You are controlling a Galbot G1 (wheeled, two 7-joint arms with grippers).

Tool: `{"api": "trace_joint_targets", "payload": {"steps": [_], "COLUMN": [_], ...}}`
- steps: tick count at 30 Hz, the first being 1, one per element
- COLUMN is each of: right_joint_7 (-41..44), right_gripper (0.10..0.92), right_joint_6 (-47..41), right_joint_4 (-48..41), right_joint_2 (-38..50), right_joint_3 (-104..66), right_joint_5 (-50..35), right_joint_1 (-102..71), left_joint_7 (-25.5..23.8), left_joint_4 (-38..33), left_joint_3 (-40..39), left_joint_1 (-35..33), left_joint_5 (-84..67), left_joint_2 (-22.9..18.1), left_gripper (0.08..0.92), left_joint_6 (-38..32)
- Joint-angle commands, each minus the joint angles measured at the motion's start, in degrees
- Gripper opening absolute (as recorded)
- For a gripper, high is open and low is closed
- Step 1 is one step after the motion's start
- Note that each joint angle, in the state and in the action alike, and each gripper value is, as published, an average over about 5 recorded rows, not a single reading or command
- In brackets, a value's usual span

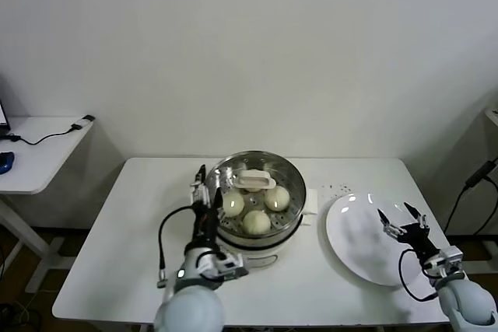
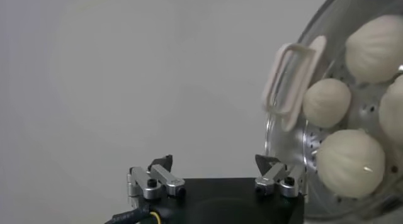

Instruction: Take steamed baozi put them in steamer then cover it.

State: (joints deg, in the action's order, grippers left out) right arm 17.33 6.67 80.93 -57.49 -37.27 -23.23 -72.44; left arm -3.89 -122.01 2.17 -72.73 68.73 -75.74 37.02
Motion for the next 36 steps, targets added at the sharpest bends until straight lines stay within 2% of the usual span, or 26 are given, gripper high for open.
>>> {"api": "trace_joint_targets", "payload": {"steps": [1,7,12,17,24,36], "right_joint_7": [-1.04,-1.17,-1.09,-0.70,0.26,1.20], "right_gripper": [0.823,0.823,0.823,0.823,0.823,0.823], "right_joint_6": [-0.29,-0.28,-0.24,-0.16,0.41,1.08], "right_joint_4": [3.35,5.30,6.49,7.88,9.73,10.97], "right_joint_2": [-0.94,-2.02,-2.74,-3.13,-3.82,-4.26], "right_joint_3": [-0.64,-1.07,-1.57,-2.42,-4.04,-5.82], "right_joint_5": [0.29,1.47,1.45,1.29,-0.52,-2.68], "right_joint_1": [-0.84,-1.82,-2.71,-4.16,-6.92,-9.55], "left_joint_7": [10.99,9.03,7.42,5.54,3.32,2.55], "left_joint_4": [-5.50,-3.54,0.32,3.19,4.05,3.19], "left_joint_3": [27.32,39.86,44.38,45.36,44.33,42.71], "left_joint_1": [-15.14,-19.10,-21.62,-24.05,-27.01,-26.74], "left_joint_5": [-41.03,-62.70,-73.20,-77.49,-79.31,-76.22], "left_joint_2": [2.97,-1.89,-5.05,-7.20,-7.60,-7.49], "left_gripper": [0.823,0.823,0.823,0.823,0.823,0.823], "left_joint_6": [-29.53,-36.51,-39.30,-40.82,-42.13,-42.21]}}
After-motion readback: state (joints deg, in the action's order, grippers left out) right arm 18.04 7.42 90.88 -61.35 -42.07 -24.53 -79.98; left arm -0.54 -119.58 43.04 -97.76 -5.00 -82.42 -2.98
